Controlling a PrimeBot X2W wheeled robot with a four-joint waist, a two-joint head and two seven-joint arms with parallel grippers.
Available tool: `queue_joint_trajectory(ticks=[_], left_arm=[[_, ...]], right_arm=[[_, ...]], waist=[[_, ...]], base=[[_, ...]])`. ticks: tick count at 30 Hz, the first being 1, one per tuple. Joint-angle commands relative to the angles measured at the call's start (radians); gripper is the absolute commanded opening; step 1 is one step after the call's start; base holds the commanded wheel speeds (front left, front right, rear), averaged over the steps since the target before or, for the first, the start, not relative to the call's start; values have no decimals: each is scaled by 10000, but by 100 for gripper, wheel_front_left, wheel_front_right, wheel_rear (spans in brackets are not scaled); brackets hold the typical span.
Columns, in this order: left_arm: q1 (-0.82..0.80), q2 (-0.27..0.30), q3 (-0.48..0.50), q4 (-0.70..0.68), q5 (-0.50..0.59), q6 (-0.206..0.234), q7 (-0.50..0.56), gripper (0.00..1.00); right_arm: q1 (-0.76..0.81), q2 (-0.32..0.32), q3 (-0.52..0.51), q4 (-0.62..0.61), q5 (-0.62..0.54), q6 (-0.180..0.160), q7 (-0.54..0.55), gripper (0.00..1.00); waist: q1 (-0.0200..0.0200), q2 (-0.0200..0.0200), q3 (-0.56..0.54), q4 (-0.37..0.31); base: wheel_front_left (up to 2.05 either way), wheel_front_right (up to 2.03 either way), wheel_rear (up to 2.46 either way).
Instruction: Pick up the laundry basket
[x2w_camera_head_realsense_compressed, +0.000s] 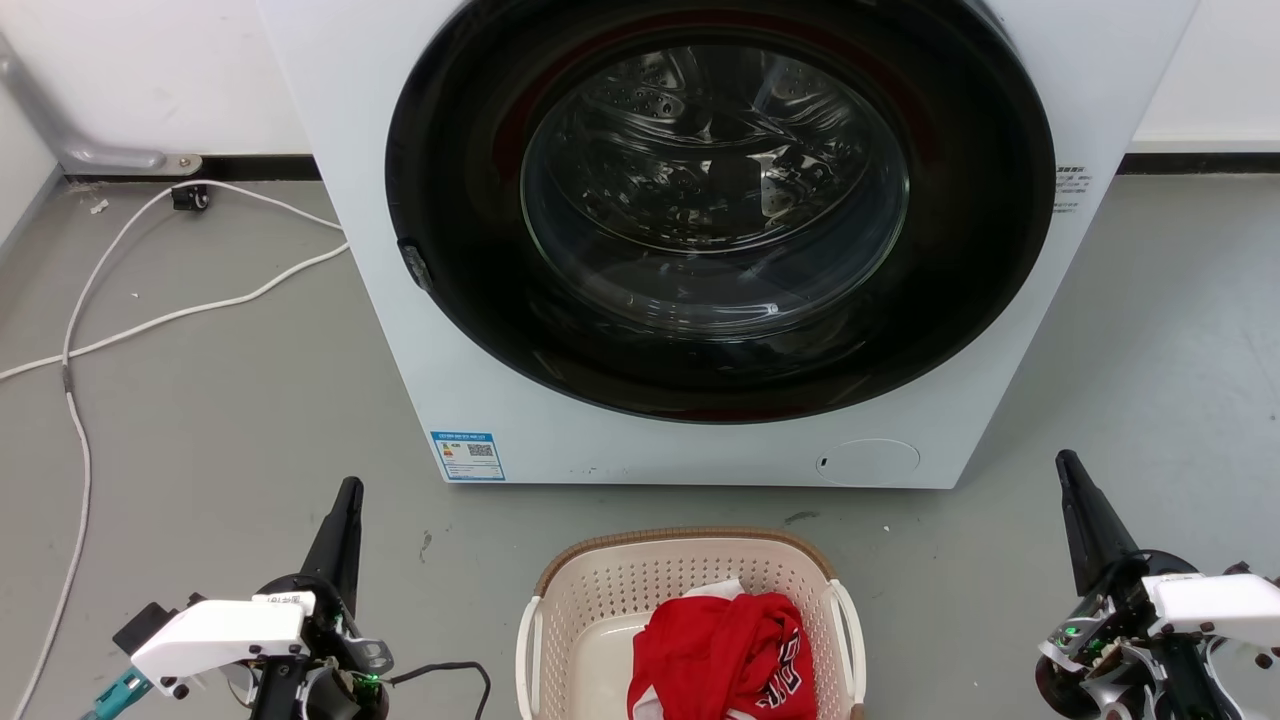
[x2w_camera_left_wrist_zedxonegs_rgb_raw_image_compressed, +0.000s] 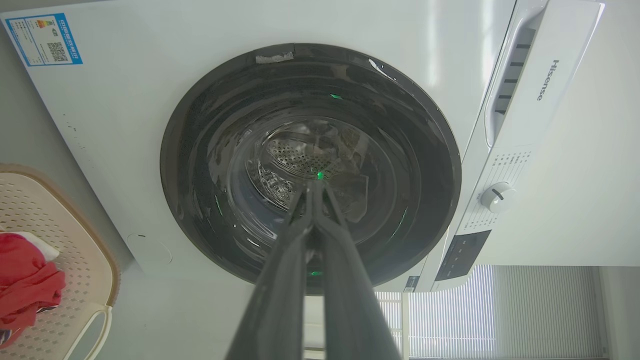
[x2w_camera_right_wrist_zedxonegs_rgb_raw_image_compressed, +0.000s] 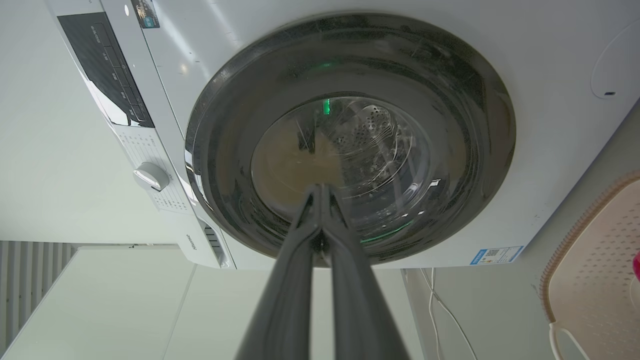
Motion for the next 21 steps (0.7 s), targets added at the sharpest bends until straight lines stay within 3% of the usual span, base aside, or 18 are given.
queue_joint_trajectory(ticks=[1,13,14,21], left_arm=[[-103,-7,29,17,43,-35,58,0],[-106,-20,47,18,61,-34,59,0],[0,-12,19,-4,16,0,24,100],[282,-76,-69,136,118,10,-133,100]], right_arm=[[-117,28,-14,9,-68,0,31,0],[-118,30,-18,9,-67,0,29,0],[1,6,-6,-3,-16,0,10,100],[292,36,101,129,-45,-2,-144,100]], waist=[[0,-1,0,0],[0,-1,0,0],[0,-1,0,0],[0,-1,2,0]], base=[[0,0,0],[0,0,0],[0,0,0],[0,0,0]])
